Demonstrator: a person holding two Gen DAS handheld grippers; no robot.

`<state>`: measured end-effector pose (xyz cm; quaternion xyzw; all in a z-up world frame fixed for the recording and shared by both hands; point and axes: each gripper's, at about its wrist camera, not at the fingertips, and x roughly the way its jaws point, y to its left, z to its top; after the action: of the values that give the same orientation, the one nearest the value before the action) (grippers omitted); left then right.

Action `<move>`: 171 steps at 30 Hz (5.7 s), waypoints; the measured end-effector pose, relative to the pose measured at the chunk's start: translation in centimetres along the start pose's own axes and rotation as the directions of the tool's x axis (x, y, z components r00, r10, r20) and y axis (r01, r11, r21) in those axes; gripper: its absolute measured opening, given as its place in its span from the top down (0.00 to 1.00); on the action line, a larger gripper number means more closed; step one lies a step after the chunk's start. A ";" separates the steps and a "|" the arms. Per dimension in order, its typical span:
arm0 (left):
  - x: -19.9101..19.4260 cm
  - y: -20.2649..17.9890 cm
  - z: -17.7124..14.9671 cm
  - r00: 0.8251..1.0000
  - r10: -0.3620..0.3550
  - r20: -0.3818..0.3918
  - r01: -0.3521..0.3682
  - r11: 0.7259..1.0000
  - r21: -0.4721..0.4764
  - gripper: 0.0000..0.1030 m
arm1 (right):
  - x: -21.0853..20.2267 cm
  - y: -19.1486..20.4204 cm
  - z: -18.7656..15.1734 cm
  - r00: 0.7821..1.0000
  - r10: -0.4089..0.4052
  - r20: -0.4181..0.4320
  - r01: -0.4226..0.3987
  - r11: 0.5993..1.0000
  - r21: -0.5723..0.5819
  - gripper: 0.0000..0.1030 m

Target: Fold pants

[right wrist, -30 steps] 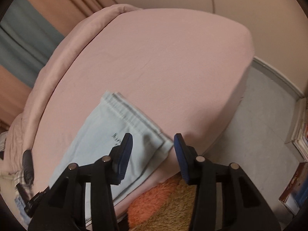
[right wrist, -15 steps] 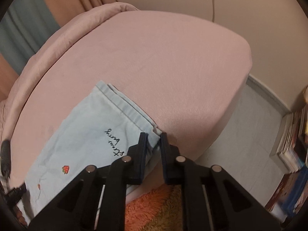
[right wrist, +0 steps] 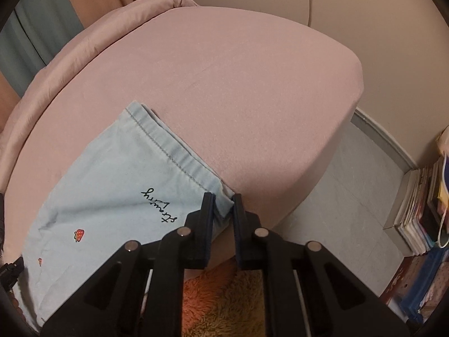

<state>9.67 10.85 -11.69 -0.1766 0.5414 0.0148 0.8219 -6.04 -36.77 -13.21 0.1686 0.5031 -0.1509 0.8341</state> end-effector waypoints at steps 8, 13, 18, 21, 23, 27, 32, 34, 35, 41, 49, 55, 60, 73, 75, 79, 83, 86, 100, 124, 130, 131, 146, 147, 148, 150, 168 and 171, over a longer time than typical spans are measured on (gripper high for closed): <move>0.3 -1.1 -0.1 0.999 0.048 0.003 -0.048 0.999 0.026 0.73 | -1.1 0.9 0.5 0.999 -0.026 0.042 0.026 1.000 -0.008 0.88; 0.3 -0.6 0.2 1.000 0.022 -0.003 -0.022 1.000 -0.012 0.73 | -2.9 0.9 0.1 0.996 -0.036 0.084 0.038 0.999 -0.026 0.88; 0.3 -0.8 0.0 0.999 0.033 0.007 -0.033 0.999 -0.001 0.73 | -0.6 -0.1 -0.5 1.000 -0.024 0.015 0.024 1.000 -0.005 0.88; -0.2 -0.7 0.0 1.000 0.023 0.011 -0.023 0.999 -0.024 0.73 | 0.3 -0.5 -0.8 1.000 -0.004 0.009 0.004 1.000 0.013 0.87; -1.2 -0.7 -0.3 1.000 0.010 0.011 -0.010 0.999 -0.040 0.73 | 0.0 -0.4 -0.5 1.000 -0.011 0.001 0.011 1.000 0.006 0.86; -4.2 -3.0 -2.2 0.996 -0.068 0.062 0.067 0.998 0.019 0.73 | -0.7 -1.4 -0.3 1.000 -0.022 0.002 0.022 0.998 0.061 0.65; -5.0 -5.9 -5.5 0.950 -0.311 0.025 0.309 0.949 0.055 0.73 | -2.8 -2.6 0.0 0.999 -0.018 0.034 0.014 0.994 0.104 0.45; -4.2 -7.0 -6.1 0.940 -0.341 -0.002 0.340 0.939 0.048 0.73 | -3.7 -3.1 0.0 0.998 -0.011 0.054 0.004 0.992 0.130 0.32; -3.6 -7.6 -6.4 0.941 -0.337 -0.021 0.337 0.940 0.047 0.73 | -3.9 -3.2 -0.1 0.998 0.017 0.057 -0.025 0.990 0.142 0.32; 1.0 -11.5 -8.4 0.951 -0.268 -0.156 0.285 0.953 0.099 0.73 | -1.3 -3.4 -0.9 0.980 0.201 0.001 -0.197 0.959 0.204 0.30; 2.5 -7.9 -8.2 0.882 -0.449 -0.146 0.436 0.893 -0.110 0.73 | 0.7 -1.8 -2.3 0.972 0.236 -0.018 -0.222 0.932 0.286 0.62; 0.9 -9.0 -8.5 0.889 -0.444 -0.115 0.440 0.896 -0.057 0.67 | -2.5 -0.1 -0.5 0.977 0.199 0.076 -0.210 0.958 0.194 0.91; -3.1 -6.4 -7.1 0.843 -0.538 0.016 0.537 0.839 -0.087 0.37 | -5.3 2.1 0.8 0.945 0.286 0.160 -0.307 0.944 0.124 0.91; -5.3 0.8 -6.5 0.896 -0.417 0.150 0.441 0.872 -0.213 0.35 | -14.6 22.8 -6.1 0.709 0.698 -0.095 -0.646 0.590 -0.485 0.92; -4.6 1.5 -6.7 0.891 -0.429 0.150 0.453 0.859 -0.237 0.33 | -12.5 26.0 -9.3 0.708 0.667 -0.232 -0.677 0.548 -0.492 0.92; -2.4 1.1 -6.7 0.904 -0.417 0.099 0.427 0.863 -0.269 0.32 | -5.4 29.4 -16.1 0.725 0.504 -0.470 -0.689 0.546 -0.476 0.92; -1.4 -0.5 -5.9 0.926 -0.376 0.039 0.375 0.898 -0.230 0.32 | -5.7 29.0 -18.2 0.745 0.498 -0.444 -0.666 0.526 -0.528 0.91; -1.5 -2.8 -4.4 0.922 -0.386 0.023 0.385 0.911 -0.146 0.32 | -6.7 28.6 -17.6 0.731 0.522 -0.439 -0.681 0.513 -0.523 0.91; -1.8 -8.4 -2.8 0.981 -0.195 0.020 0.192 0.976 0.100 0.93 | -8.1 28.4 -18.1 0.695 0.569 -0.440 -0.711 0.449 -0.542 0.90; -3.1 -3.5 -2.9 0.997 -0.077 -0.022 0.076 0.997 -0.019 0.73 | -6.8 25.8 -17.9 0.692 0.501 -0.520 -0.722 0.472 -0.505 0.52; -6.5 -6.9 -3.5 0.987 -0.134 0.085 0.126 0.988 0.088 0.72 | -8.0 22.6 -13.4 0.884 0.394 -0.251 -0.461 0.654 -0.600 0.52; -6.0 -7.3 -3.3 0.988 -0.139 0.074 0.132 0.987 0.092 0.72 | -7.2 22.7 -12.9 0.896 0.366 -0.252 -0.442 0.676 -0.590 0.52; -0.9 -5.8 -9.6 0.996 0.086 0.012 -0.087 0.990 0.115 0.72 | -5.3 23.7 -14.2 0.939 0.223 -0.263 -0.340 0.724 -0.599 0.52; -0.7 -5.5 -9.9 0.997 0.079 0.011 -0.079 0.992 0.098 0.72 | -5.6 24.0 -14.0 0.939 0.224 -0.263 -0.341 0.724 -0.599 0.52; -0.8 -5.2 -10.1 0.998 0.065 0.016 -0.066 0.994 0.082 0.72 | -5.6 24.2 -14.1 0.938 0.225 -0.262 -0.341 0.721 -0.603 0.51; -1.2 -4.4 -11.0 0.998 0.054 0.012 -0.054 0.996 0.072 0.72 | -5.5 24.5 -14.4 0.935 0.234 -0.265 -0.350 0.719 -0.600 0.51; -3.6 -1.2 -12.9 1.000 0.025 -0.001 -0.025 0.999 -0.026 0.72 | -6.0 23.3 -14.8 0.942 0.236 -0.237 -0.333 0.725 -0.602 0.48; -3.4 -1.8 -12.4 1.000 0.022 0.001 -0.022 0.999 -0.034 0.72 | -5.9 23.3 -14.8 0.942 0.233 -0.243 -0.335 0.725 -0.602 0.48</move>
<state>-2.27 5.89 -12.51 -0.1844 0.5423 0.0331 0.8190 -10.50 -8.95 -11.34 -0.0367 0.5535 0.1707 0.8143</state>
